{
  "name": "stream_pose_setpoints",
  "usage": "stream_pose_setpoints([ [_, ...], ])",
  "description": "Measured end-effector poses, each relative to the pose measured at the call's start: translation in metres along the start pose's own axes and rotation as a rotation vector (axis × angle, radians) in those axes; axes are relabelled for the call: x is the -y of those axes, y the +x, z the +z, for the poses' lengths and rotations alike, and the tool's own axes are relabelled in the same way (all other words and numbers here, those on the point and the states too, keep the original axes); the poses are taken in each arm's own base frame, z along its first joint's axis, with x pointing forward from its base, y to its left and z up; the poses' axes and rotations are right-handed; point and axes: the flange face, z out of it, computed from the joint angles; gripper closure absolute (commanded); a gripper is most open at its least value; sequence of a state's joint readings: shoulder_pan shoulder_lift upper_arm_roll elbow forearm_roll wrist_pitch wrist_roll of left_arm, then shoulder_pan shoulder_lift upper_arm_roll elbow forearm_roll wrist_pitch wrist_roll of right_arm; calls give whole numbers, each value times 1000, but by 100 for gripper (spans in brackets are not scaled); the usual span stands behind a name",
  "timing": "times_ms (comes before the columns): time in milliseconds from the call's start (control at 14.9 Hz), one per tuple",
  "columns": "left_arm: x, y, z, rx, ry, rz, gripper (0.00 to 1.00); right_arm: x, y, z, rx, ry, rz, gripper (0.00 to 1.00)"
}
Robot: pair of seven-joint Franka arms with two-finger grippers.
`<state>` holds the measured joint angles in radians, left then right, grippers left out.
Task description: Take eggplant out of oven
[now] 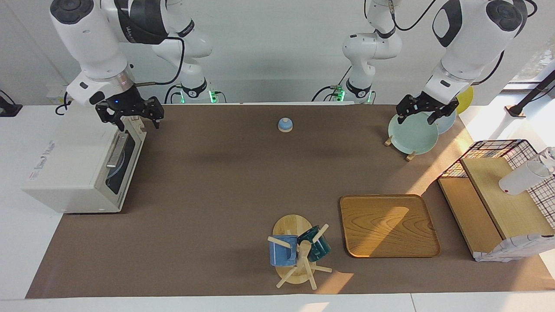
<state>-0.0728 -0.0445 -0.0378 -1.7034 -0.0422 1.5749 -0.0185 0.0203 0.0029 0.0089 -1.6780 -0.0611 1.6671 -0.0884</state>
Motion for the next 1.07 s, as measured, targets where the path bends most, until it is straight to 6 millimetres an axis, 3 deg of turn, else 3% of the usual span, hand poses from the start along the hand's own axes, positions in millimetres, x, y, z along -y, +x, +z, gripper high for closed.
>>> stream_pose_setpoints([
  [67, 0, 0, 0, 0, 0, 0, 0, 1, 1, 5, -9, -1, -18, 77],
  [134, 0, 0, 0, 0, 0, 0, 0, 1, 1, 11, -7, -1, -41, 100],
  [402, 0, 0, 0, 0, 0, 0, 0, -23, -7, 46, 11, 3, -29, 100],
  [603, 0, 0, 0, 0, 0, 0, 0, -37, -12, 61, 30, 1, 58, 100],
  [1072, 0, 0, 0, 0, 0, 0, 0, -74, -18, 99, 100, -172, 103, 100],
])
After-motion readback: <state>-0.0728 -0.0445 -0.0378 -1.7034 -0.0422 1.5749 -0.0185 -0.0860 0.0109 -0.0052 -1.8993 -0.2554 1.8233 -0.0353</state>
